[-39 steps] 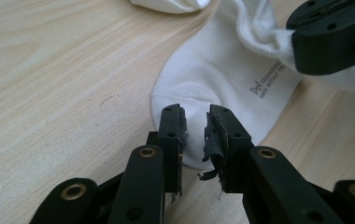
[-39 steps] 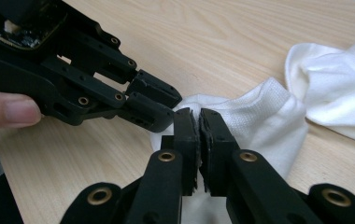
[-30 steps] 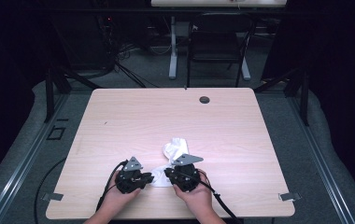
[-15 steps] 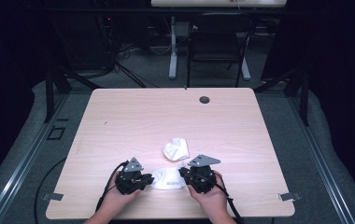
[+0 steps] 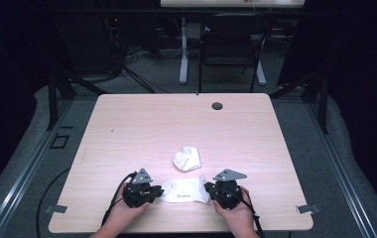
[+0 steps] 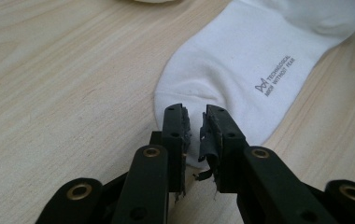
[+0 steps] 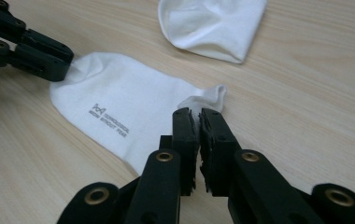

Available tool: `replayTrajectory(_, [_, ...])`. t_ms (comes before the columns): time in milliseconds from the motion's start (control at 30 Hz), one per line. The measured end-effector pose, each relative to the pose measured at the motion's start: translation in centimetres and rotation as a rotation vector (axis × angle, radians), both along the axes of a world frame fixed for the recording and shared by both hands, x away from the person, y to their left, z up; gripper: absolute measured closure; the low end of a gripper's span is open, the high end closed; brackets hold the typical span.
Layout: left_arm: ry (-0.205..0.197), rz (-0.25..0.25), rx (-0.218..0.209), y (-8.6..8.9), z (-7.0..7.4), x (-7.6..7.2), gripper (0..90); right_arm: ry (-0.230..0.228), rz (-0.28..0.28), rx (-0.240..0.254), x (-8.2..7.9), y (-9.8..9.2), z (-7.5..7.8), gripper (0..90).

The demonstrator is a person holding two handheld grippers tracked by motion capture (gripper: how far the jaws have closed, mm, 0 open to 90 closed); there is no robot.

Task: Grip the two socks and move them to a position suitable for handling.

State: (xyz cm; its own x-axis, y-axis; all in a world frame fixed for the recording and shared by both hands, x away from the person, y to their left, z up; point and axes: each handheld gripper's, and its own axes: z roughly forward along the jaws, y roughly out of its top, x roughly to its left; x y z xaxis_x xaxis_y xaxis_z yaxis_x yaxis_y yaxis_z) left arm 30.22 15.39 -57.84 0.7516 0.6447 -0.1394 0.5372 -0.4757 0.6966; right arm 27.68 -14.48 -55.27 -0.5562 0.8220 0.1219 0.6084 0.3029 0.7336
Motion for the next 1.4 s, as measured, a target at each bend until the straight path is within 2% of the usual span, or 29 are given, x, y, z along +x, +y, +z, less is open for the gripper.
replayTrajectory(233, [0.001, -0.005, 0.001, 0.1, 0.0, 0.0, 78.3, 0.050, -0.050, -0.012, 0.2, -1.1, -1.0, 83.4])
replayTrajectory(333, [0.003, -0.006, 0.000, 0.1, 0.0, 0.0, 78.2, 0.019, -0.065, -0.026, 0.0, -1.2, -0.7, 81.2])
replayTrajectory(400, [0.005, -0.006, -0.002, 0.1, 0.0, 0.1, 78.0, -0.025, -0.065, -0.017, -0.2, -1.1, -0.3, 80.2])
replayTrajectory(433, [0.008, -0.007, -0.001, 0.1, 0.1, 0.1, 77.3, -0.043, -0.053, -0.014, -0.3, -0.9, -0.1, 80.0])
replayTrajectory(467, [0.008, -0.007, 0.000, 0.1, 0.1, 0.0, 76.2, -0.063, -0.004, -0.008, -0.3, -0.6, 0.2, 79.6])
replayTrajectory(500, [0.001, -0.004, 0.001, 0.1, 0.1, 0.0, 76.2, -0.063, -0.004, -0.008, -0.3, -0.6, 0.2, 79.6])
replayTrajectory(600, [-0.026, 0.007, -0.041, 0.4, 0.8, 0.1, 76.0, -0.067, 0.059, -0.025, 0.0, 0.2, -0.1, 79.0])
replayTrajectory(667, [-0.021, 0.016, -0.068, 0.6, 0.9, 0.3, 75.8, -0.055, 0.066, -0.043, 0.3, 0.6, -0.5, 79.0])
replayTrajectory(833, [-0.005, 0.022, -0.073, 0.5, 0.6, 0.5, 74.9, -0.013, 0.060, -0.065, 1.1, 0.7, -1.5, 79.2])
replayTrajectory(867, [0.009, 0.026, -0.089, 0.4, 0.4, 0.5, 74.4, -0.011, 0.057, -0.064, 1.1, 0.8, -1.7, 79.2])
replayTrajectory(900, [0.017, 0.022, -0.084, 0.3, 0.3, 0.5, 74.0, -0.001, 0.058, -0.079, 1.2, 0.7, -1.8, 79.3])
replayTrajectory(1067, [-0.002, -0.003, -0.019, -0.3, -0.1, 0.3, 72.6, 0.022, 0.054, -0.068, 1.3, 0.6, -2.4, 79.7])
replayTrajectory(1400, [-0.010, -0.022, 0.008, -0.3, 0.0, 0.1, 73.7, 0.028, 0.052, -0.077, 0.8, 0.3, -2.4, 80.8])
